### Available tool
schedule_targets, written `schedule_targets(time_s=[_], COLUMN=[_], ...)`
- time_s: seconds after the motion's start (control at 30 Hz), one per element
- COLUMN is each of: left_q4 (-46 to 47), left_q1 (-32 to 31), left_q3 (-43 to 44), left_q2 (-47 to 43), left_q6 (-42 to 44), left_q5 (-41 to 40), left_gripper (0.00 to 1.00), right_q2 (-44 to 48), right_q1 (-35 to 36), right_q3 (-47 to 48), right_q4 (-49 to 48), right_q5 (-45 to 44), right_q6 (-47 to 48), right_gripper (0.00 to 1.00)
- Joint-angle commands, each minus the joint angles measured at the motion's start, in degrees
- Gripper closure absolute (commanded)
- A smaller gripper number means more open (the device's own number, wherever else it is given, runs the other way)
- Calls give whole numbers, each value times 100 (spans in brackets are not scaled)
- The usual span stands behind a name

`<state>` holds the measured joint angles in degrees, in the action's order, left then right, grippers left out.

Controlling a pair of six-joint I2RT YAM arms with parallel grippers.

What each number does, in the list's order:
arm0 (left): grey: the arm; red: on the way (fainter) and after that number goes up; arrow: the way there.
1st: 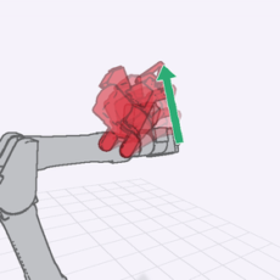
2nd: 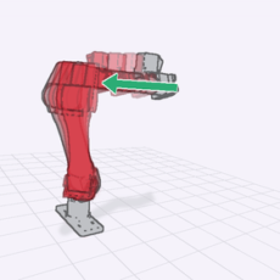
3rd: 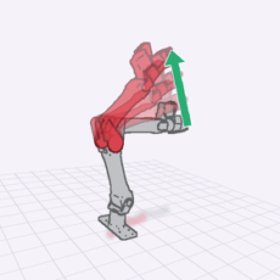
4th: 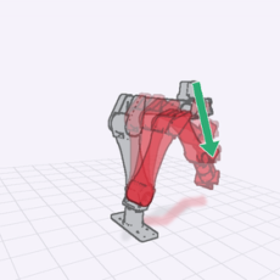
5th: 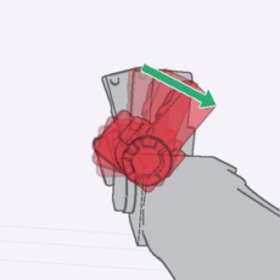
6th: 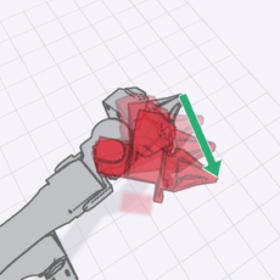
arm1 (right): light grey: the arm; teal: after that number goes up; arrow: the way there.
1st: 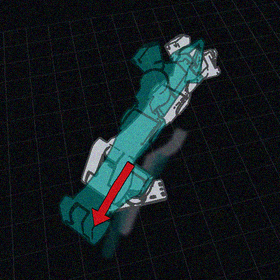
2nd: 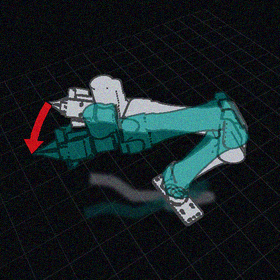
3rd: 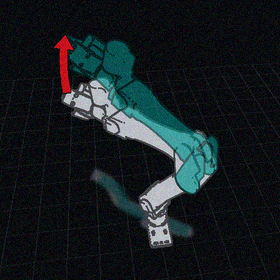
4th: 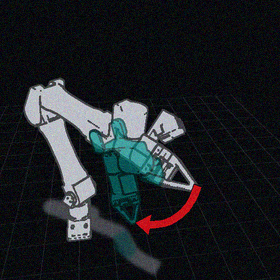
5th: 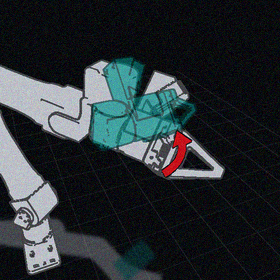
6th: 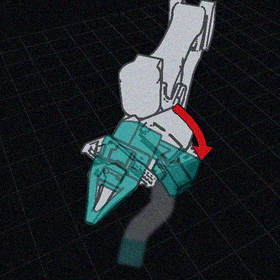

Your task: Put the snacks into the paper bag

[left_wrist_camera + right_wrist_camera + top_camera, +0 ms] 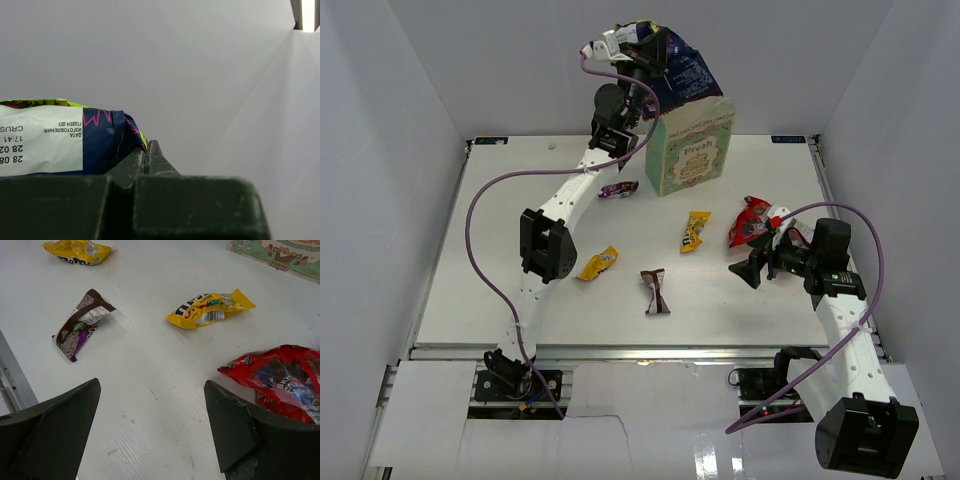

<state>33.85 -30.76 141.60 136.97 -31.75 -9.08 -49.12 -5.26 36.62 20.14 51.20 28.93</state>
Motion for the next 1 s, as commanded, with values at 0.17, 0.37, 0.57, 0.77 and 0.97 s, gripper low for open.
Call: schedule_targets(time_s=[0.17, 0.37, 0.57, 0.77, 0.97], left_q4=[1212, 1379, 1441, 1353, 1010], left_q1=[-35, -35, -35, -35, -35], left_q3=[482, 562, 579, 623, 641], left_q2=[-355, -153, -48, 14, -91], left_q6=[-630, -1061, -1684, -1792, -1343], left_q5=[-129, -410, -586, -534, -243], left_gripper=[100, 100, 100, 100, 100], right_q2=[-10, -18, -18, -18, -18], right_q1=[-28, -28, -28, -28, -28], right_q3=[-41, -50, -50, -50, -50], right_q4=[-204, -195, -204, -195, -204], right_q5=[180, 180, 197, 224, 259], right_q6=[-28, -28, -28, -28, -28], right_gripper=[10, 10, 10, 10, 10])
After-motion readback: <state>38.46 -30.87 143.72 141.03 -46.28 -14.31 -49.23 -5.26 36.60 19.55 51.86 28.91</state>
